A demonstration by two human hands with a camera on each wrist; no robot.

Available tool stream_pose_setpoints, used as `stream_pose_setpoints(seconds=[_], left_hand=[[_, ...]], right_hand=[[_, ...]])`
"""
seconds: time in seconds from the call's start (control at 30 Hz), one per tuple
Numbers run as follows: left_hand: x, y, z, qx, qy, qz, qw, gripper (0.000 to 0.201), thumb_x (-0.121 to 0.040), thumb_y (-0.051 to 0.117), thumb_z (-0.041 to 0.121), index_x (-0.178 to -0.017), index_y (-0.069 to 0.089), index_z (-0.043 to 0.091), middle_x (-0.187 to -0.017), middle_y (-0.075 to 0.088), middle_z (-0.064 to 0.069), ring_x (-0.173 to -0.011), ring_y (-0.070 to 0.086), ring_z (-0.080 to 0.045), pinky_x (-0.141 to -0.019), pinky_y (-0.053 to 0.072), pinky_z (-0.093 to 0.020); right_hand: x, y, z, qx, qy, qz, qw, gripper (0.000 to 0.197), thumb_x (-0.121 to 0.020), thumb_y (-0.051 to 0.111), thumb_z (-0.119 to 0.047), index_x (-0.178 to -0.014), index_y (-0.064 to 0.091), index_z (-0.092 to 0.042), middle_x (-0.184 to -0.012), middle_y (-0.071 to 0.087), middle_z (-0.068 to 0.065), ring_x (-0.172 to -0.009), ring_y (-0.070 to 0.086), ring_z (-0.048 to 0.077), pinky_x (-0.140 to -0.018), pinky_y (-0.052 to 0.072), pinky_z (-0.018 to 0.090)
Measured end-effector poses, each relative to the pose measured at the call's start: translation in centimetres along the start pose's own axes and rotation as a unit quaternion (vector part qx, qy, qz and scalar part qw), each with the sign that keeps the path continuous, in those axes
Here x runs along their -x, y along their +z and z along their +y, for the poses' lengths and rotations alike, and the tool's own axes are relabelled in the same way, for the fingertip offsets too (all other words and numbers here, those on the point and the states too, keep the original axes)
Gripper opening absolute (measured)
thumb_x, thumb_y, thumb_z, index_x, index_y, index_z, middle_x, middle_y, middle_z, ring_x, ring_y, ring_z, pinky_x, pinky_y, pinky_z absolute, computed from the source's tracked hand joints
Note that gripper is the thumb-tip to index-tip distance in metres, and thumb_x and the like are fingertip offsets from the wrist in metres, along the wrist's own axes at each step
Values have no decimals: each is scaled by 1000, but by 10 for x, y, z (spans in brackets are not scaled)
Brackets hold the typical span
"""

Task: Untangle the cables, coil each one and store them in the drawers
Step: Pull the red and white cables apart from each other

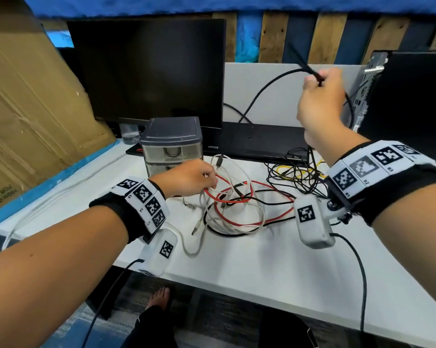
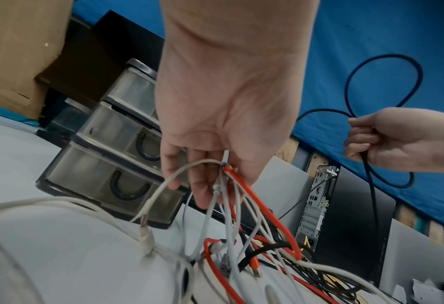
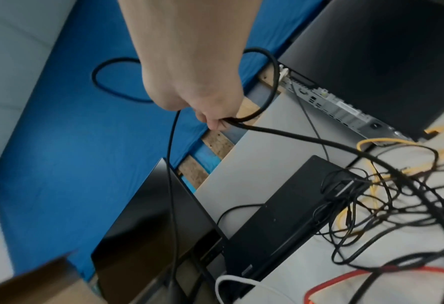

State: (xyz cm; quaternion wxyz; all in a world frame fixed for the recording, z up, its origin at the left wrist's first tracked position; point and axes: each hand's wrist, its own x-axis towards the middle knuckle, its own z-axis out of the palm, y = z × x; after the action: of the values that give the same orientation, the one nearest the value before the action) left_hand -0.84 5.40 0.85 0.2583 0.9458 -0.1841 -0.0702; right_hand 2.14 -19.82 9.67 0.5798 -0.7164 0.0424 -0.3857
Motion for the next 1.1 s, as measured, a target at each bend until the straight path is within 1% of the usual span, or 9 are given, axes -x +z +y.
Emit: stream_pose_setpoints(seconds=[0.2,0.3,0.4,0.47,0.57,0.73,0.87,0.97,1.1], left_hand=[[-3,2,-2,-33,-4,-7,999,14,-102,59,25,-99,71,19,-104,64,12,-102,62,-10,-83,49,-25],[-6,7,6,-98,-4,30,995,9,-98,64,31,-104,68,27,-122,53,3,-117,48,-19,-99,45,-38],[-8,9,15,-146,-6,90,985,18,-94,68,35,-111,63,33,-127,43,1,-122,35,-22,-100,37,-42],[-9,10,19,-114,39,102,987,17,-93,71,33,-109,64,33,-122,49,4,-120,40,-18,-99,39,-38],[-10,14,25,-60,107,23,992,9,-91,74,29,-100,72,28,-103,64,15,-100,58,-4,-81,44,-23],[-14,33,21,-181,87,-54,978,5,-91,71,38,-94,74,35,-102,65,19,-105,56,-9,-92,36,-40],[-16,33,16,-191,88,-53,976,11,-92,67,32,-82,66,33,-95,67,19,-101,57,-9,-88,34,-43],[-14,30,17,-163,109,-99,976,11,-93,69,27,-91,61,36,-101,64,17,-102,57,-10,-87,42,-38],[-14,38,11,-184,85,-127,971,10,-91,72,36,-92,63,37,-103,56,14,-103,54,-14,-88,41,-37]], right_hand=[[3,-1,4,-67,88,26,994,12,-96,42,-33,-85,40,-32,-86,52,-2,-73,47,17,-69,41,33],[8,-2,12,-61,87,36,994,8,-102,43,-28,-94,43,-28,-87,53,-4,-71,49,12,-65,43,28],[10,-8,15,-36,49,87,994,3,-105,43,-17,-105,43,-21,-88,52,-9,-72,50,3,-58,41,13],[14,-8,15,-39,39,78,995,9,-104,42,-14,-109,43,-22,-94,56,-7,-78,54,5,-65,43,14],[27,-3,19,-12,43,16,999,21,-103,44,-10,-120,45,-21,-99,59,-5,-82,57,8,-65,44,18],[56,12,33,52,47,-151,986,30,-99,53,-8,-125,42,-20,-92,55,3,-71,52,15,-50,42,17],[71,19,44,114,46,-314,941,24,-97,59,-11,-115,51,-25,-81,59,7,-66,51,16,-57,41,28],[79,18,48,163,50,-416,893,25,-98,59,-10,-118,56,-25,-75,69,5,-61,54,12,-58,43,29],[89,16,53,205,73,-461,860,29,-94,62,-6,-117,58,-24,-92,73,9,-58,54,11,-55,44,26]])
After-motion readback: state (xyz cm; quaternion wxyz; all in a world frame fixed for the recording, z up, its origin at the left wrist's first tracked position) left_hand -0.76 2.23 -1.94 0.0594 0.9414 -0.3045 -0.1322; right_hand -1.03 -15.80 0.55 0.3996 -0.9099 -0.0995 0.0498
